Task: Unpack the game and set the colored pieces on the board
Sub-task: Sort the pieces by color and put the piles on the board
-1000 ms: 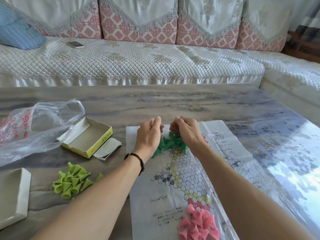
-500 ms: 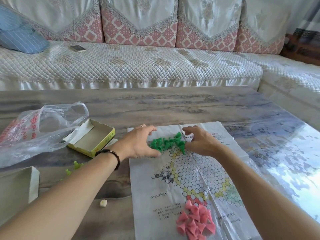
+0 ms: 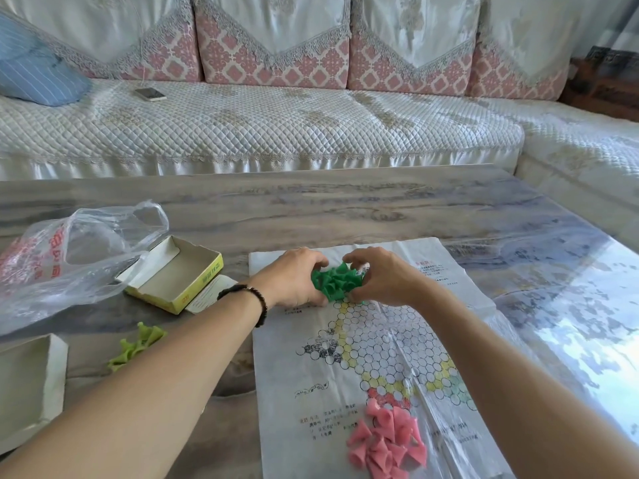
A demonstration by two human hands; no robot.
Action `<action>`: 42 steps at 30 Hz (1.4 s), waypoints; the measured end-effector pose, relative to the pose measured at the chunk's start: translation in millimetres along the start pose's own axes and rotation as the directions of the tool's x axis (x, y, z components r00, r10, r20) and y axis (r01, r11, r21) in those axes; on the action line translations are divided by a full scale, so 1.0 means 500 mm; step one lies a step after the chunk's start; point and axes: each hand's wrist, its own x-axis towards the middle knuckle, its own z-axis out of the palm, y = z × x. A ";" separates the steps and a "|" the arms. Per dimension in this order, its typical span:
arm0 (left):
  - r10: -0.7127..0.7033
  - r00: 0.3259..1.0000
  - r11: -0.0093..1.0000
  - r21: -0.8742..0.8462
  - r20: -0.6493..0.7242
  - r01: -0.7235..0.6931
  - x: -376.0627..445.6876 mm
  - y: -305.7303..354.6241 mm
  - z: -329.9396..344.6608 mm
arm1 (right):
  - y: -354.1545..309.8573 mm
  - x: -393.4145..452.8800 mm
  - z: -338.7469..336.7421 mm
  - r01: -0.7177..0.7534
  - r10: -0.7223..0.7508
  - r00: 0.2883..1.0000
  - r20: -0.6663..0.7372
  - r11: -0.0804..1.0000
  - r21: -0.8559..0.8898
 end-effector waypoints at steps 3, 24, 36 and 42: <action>0.009 1.000 1.000 -0.003 -0.013 -0.009 -0.004 0.003 0.002 | 0.000 -0.004 0.003 -0.008 0.008 1.000 -0.012 1.000 0.021; -0.030 0.902 0.999 0.004 -0.431 0.035 -0.341 -0.156 -0.046 | -0.214 -0.106 0.123 0.122 -0.139 0.962 -0.234 0.989 -0.082; 0.070 0.944 0.971 0.239 -0.324 0.010 -0.496 -0.204 0.004 | -0.349 -0.140 0.276 0.200 -0.210 0.960 -0.184 0.977 -0.072; -0.066 0.969 0.932 0.333 -0.240 0.146 -0.493 -0.242 -0.025 | -0.377 -0.137 0.284 0.230 -0.250 0.968 -0.034 0.930 -0.287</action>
